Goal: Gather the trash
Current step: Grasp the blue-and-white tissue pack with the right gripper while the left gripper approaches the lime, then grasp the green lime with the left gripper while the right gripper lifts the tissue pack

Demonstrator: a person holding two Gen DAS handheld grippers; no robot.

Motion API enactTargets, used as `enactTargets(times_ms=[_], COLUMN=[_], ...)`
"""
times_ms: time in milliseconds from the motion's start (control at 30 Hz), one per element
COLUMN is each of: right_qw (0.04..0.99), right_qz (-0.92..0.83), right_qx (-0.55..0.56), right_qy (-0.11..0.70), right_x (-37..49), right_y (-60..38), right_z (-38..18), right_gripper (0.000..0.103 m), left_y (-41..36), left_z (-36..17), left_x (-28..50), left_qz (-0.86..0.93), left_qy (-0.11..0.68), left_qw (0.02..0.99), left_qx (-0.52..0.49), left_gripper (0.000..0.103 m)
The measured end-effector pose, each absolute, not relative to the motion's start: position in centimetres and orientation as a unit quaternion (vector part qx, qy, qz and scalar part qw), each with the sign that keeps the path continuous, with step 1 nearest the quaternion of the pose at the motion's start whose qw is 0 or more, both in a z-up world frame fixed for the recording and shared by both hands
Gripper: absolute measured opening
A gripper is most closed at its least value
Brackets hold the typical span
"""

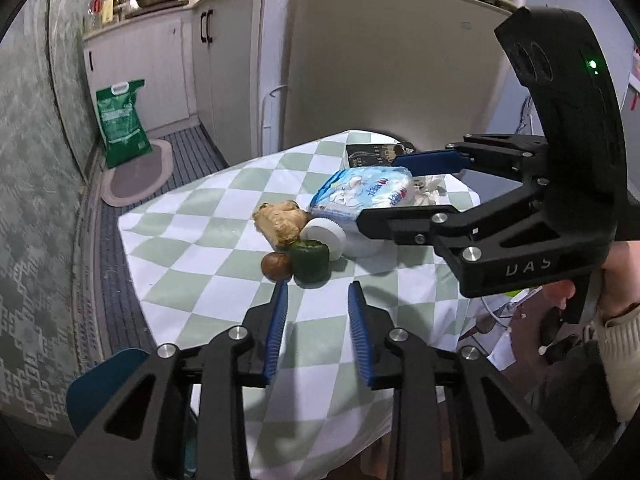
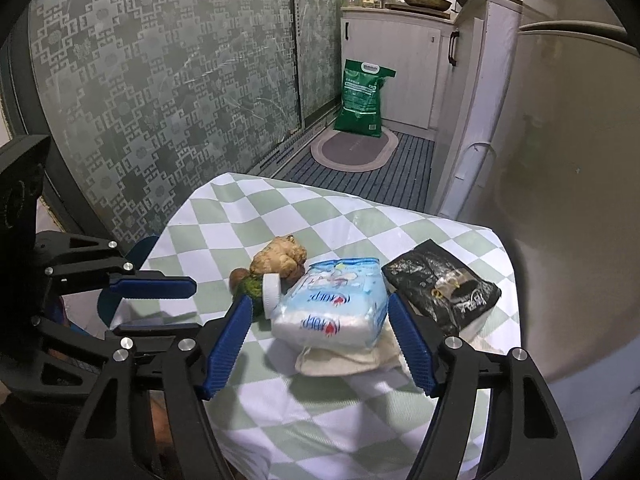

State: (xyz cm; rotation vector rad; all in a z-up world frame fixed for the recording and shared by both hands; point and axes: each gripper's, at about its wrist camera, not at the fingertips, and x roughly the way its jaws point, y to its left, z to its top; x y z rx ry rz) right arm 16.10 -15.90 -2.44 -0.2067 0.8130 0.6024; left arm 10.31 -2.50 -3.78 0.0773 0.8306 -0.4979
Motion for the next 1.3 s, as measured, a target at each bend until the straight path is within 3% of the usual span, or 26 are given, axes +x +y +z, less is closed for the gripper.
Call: enactTargets(times_ms=[300,433,533,1067,1200,1300], right_qw=[0.866,0.863,0.864,0.872,0.873,0.871], right_qz=[0.283,0.293,0.302,0.322,0.324,0.326], right_qx=[-0.103,-0.087,-0.071,-0.023,-0.017,-0.014], right_qy=[0.398,0.401,0.398,0.368,0.365,0.366], right_x=[17.6,18.1,18.1,16.1,15.8,15.3], right_y=[-15.5,-15.9,-16.5,-19.7,-20.0,-20.1], right_z=[-3.8,-3.8,-3.6,-1.1,-1.0,-1.1], right_gripper=[0.071,0.057,0.052,0.052,0.052,0.052], left_y=[-3.7,-3.9,-3.9,-4.6,-4.8,-4.4], left_z=[-4.6,-4.9,-5.1,-5.5,-5.5,-5.1], left_x=[11.8,12.4,12.8,14.8,14.7,14.1], left_qz=[-0.241,-0.236,-0.234,-0.238,-0.232,-0.228], left_qy=[0.411,0.417,0.421,0.432,0.430,0.423], left_qw=[0.879,0.877,0.876,0.870,0.872,0.877], left_qx=[0.036,0.035,0.031,0.015,0.022,0.021], left_gripper=[0.033,0.033,0.033,0.036,0.027,0.026])
